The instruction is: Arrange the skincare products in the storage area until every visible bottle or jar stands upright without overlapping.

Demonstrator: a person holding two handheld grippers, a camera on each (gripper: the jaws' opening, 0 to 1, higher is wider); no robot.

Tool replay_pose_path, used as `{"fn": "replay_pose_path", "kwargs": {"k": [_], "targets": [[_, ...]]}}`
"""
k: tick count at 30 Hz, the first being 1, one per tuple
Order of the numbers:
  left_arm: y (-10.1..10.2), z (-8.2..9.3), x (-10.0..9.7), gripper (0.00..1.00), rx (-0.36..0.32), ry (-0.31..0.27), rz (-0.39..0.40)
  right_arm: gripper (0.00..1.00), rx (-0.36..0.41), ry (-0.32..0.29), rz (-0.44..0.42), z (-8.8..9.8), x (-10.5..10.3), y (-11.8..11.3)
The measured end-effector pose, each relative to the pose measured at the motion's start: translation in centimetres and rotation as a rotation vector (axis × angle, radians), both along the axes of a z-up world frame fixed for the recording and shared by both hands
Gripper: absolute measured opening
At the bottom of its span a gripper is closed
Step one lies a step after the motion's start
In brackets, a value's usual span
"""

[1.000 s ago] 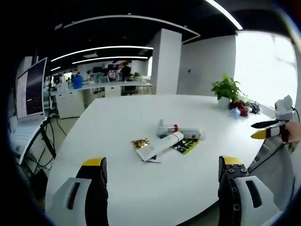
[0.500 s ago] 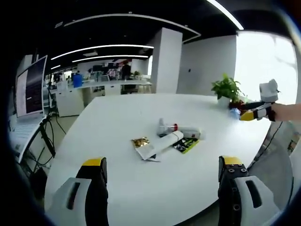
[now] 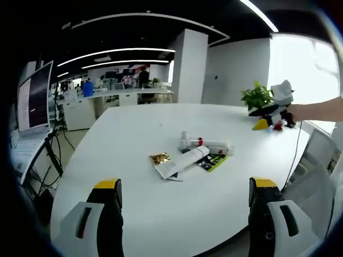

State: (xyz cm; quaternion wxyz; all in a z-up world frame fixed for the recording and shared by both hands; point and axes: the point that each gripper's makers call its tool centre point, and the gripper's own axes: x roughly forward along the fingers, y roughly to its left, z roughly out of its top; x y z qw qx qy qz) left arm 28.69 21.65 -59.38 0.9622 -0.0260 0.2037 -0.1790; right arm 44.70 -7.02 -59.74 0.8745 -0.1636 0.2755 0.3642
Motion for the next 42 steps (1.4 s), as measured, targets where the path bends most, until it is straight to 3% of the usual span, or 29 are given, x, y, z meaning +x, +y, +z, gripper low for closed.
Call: {"fn": "replay_pose_path", "kwargs": {"k": [12, 23, 32, 34, 42], "targets": [[0.0, -1.1, 0.3, 0.97, -0.013, 0.076, 0.001, 0.72, -0.135, 0.077, 0.136, -3.7, 5.7, 3.6], [0.3, -1.9, 0.5, 0.97, -0.017, 0.118, 0.015, 0.66, -0.205, 0.152, 0.193, -7.2, 9.6, 6.7], [0.3, -2.2, 0.7, 0.97, -0.015, 0.126, 0.018, 0.54, -0.246, 0.275, 0.276, -9.9, 9.9, 8.8], [0.4, -2.3, 0.7, 0.93, -0.012, 0.130, 0.018, 0.53, -0.239, 0.301, 0.280, -10.2, 9.9, 9.4], [0.6, -2.5, 1.0, 0.93, -0.018, 0.133, 0.025, 0.46, -0.268, 0.356, 0.294, -11.3, 10.4, 10.6]]}}
